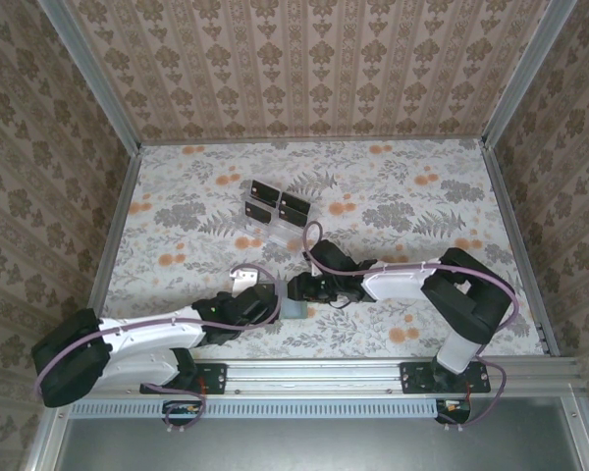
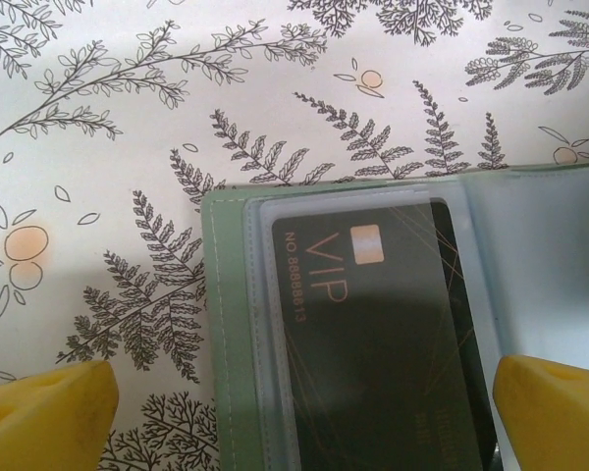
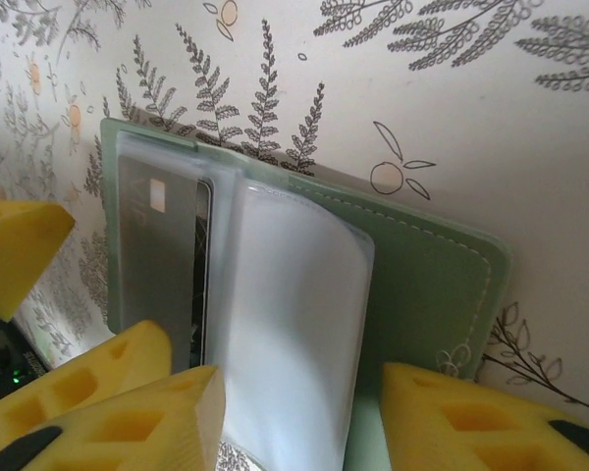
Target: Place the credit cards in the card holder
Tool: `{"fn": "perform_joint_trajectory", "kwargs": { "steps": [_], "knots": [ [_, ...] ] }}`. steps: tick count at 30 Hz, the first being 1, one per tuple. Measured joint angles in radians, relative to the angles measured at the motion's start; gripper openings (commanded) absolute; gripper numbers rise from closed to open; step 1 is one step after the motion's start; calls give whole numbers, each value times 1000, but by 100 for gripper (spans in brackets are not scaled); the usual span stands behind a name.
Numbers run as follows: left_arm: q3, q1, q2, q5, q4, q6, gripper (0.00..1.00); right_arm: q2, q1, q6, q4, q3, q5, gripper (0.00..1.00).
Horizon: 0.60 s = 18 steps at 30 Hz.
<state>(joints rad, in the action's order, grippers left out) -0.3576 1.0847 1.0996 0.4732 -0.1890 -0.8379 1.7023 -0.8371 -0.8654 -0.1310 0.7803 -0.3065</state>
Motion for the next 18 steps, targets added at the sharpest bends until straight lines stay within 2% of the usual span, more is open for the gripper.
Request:
{"fn": "perform_joint_trajectory", "kwargs": {
  "steps": [3,6,18],
  "knots": [
    [0,0,-16,3,-9,0,100,10,-4,5,0,6,-1,14],
    [0,0,-34,6,-16,0,100,10,-4,7,2,8,0,0],
    [0,-4,-121,25,-69,0,100,-116,46,45,73,13,7,0]
  ]
}}
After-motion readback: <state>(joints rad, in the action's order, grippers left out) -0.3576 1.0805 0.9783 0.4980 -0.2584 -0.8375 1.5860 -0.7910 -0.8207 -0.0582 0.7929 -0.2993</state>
